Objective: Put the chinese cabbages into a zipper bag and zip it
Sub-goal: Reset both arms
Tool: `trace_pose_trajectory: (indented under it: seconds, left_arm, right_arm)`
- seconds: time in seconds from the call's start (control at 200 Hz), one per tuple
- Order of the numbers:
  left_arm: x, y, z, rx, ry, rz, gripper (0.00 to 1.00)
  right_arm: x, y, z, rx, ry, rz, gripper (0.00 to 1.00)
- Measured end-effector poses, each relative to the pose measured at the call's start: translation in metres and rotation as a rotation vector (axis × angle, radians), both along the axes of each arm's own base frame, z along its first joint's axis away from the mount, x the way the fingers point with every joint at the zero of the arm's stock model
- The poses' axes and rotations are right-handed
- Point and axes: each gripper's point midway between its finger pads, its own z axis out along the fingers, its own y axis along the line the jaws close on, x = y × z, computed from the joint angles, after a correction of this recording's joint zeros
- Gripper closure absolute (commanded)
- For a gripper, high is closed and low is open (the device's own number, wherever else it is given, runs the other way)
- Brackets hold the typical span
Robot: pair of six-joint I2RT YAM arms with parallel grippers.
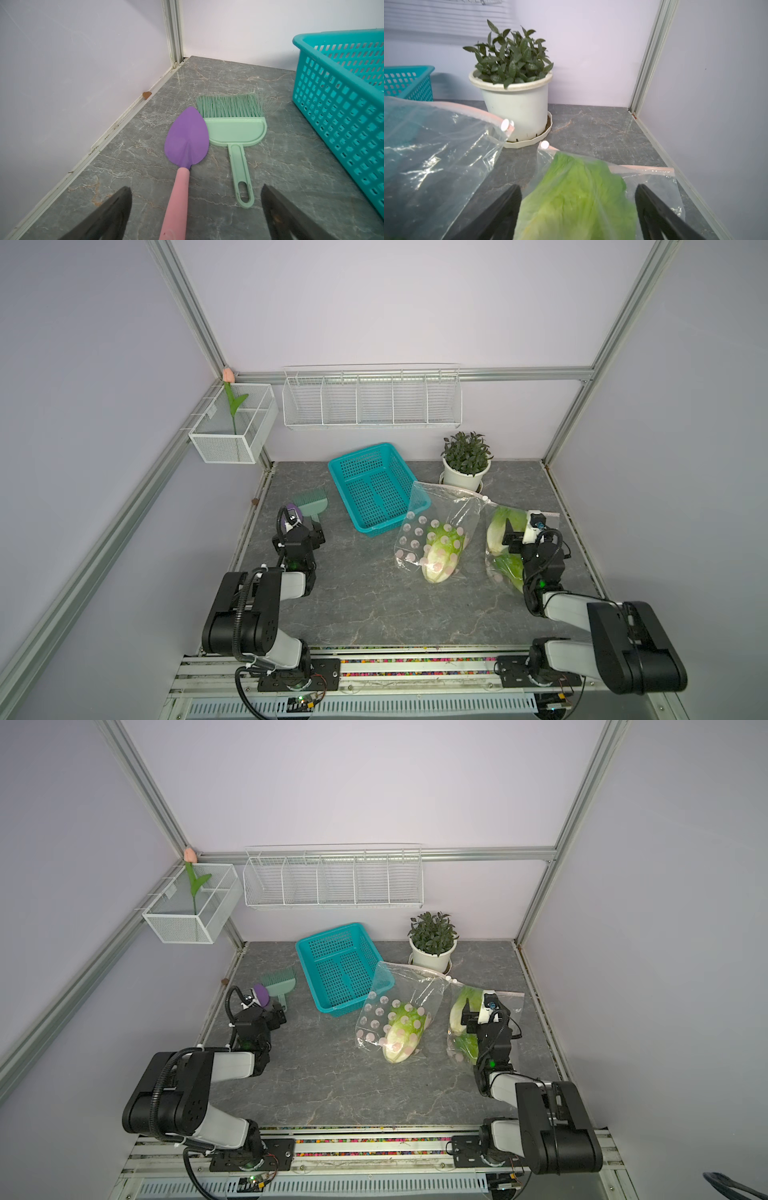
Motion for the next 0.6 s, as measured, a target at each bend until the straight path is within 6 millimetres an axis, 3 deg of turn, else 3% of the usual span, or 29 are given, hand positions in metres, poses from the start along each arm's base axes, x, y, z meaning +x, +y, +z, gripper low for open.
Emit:
trace_pose_trajectory:
  seconds: [0.355, 0.465, 0.6]
  left_arm:
    - [0.000, 0.000, 0.000, 0.000, 0.000, 0.000, 0.01]
    - [0.000, 0.000, 0.000, 0.000, 0.000, 0.000, 0.01]
    - [0.000, 0.000, 0.000, 0.000, 0.000, 0.000, 0.01]
  right_arm:
    - [0.000, -0.002, -0.040, -0.004, 0.107, -0.009, 0.11]
    - [0.007, -0.006, -0.063, 0.003, 0.140, -0.033, 0.11]
    - [0.014, -0.015, -0.053, 0.023, 0.116, -0.087, 0.12]
